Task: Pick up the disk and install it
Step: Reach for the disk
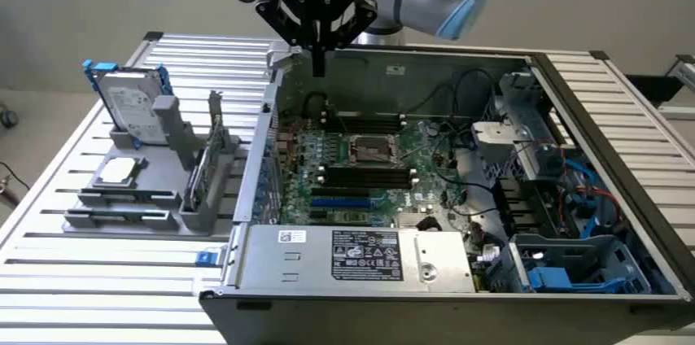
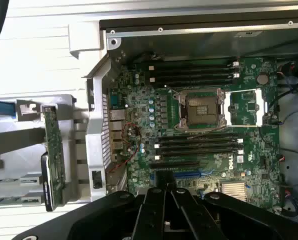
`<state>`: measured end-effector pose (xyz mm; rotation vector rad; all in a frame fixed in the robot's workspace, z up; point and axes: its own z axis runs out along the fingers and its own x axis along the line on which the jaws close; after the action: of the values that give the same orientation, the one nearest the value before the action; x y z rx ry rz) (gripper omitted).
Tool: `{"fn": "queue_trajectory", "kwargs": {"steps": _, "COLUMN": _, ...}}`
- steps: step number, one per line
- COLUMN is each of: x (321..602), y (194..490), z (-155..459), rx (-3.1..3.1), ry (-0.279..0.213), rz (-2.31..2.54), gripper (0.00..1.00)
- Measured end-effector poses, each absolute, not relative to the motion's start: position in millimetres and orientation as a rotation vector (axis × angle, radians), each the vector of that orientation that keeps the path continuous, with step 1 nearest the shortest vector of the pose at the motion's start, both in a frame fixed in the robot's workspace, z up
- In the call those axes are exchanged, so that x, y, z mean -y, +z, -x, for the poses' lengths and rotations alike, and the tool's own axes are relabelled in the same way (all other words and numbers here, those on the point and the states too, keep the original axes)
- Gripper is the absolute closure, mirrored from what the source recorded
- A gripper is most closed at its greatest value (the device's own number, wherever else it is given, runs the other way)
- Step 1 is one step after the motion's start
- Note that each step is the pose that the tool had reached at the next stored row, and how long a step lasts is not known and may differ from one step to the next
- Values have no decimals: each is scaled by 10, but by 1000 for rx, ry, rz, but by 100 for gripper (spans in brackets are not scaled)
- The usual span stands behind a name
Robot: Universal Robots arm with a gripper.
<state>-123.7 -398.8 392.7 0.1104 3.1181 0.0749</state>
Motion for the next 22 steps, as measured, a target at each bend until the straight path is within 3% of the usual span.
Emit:
{"fn": "queue_trajectory", "kwargs": {"steps": 9, "x": 3988, "y": 3928, "z": 1275, "rx": -3119, "ry": 75, "rz": -111, "gripper": 89}}
{"fn": "queue_trajectory", "kwargs": {"steps": 22, "x": 3946, "y": 3886, "z": 1846, "rx": -3134, "ry": 74, "rz": -112, "gripper": 89}}
